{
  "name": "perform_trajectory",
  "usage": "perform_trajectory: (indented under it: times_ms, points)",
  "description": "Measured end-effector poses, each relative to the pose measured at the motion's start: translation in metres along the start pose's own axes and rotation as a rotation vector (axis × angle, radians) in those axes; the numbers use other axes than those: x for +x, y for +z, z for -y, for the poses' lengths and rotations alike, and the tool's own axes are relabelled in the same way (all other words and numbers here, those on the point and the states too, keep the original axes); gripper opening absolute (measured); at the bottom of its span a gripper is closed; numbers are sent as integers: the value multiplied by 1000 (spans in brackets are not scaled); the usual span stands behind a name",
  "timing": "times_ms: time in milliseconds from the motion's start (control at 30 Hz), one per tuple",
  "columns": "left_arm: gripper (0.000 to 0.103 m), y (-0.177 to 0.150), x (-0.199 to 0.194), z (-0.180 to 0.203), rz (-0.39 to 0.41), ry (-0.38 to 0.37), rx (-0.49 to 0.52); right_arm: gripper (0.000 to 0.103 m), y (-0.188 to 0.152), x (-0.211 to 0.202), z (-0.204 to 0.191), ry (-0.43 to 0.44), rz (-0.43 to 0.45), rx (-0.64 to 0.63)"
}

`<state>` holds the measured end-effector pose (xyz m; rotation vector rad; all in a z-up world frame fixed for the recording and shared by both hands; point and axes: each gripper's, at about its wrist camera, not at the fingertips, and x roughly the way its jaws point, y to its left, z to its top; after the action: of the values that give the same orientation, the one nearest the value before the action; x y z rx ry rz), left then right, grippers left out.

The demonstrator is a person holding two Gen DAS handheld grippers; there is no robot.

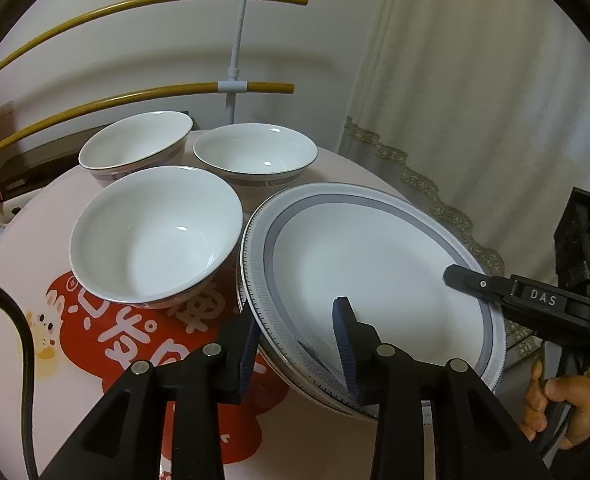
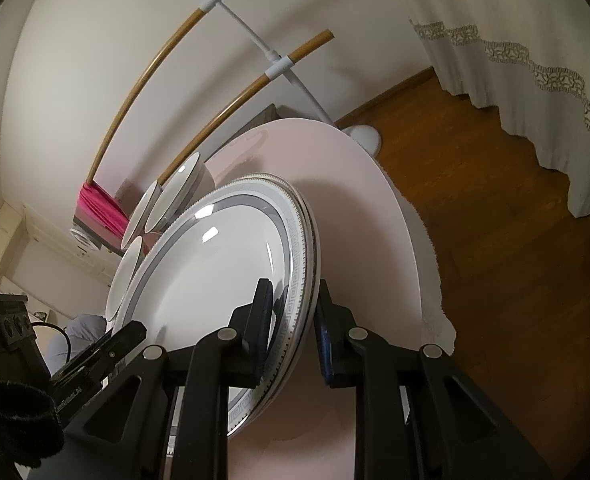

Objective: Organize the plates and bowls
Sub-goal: 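Open both grippers and withdraw them from the grey-rimmed plate stack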

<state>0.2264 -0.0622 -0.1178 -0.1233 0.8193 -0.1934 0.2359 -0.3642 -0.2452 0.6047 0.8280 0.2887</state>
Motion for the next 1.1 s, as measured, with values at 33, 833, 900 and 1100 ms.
perform_trajectory:
  times_ms: [33,833,900,1100]
  points:
    - [34,-1,-1,-1,1,-9,-4,20,0,0,0,0,1,-1]
    - [40,-13,-10,6,7,15,-8,21,1,1,-2,-17,-6,-12]
    - [40,-13,-10,6,6,16,-8,21,0,2,-2,-17,-6,-12]
    - [42,-15,-11,3,-4,3,-19,21,0,2,-6,-43,-15,-18]
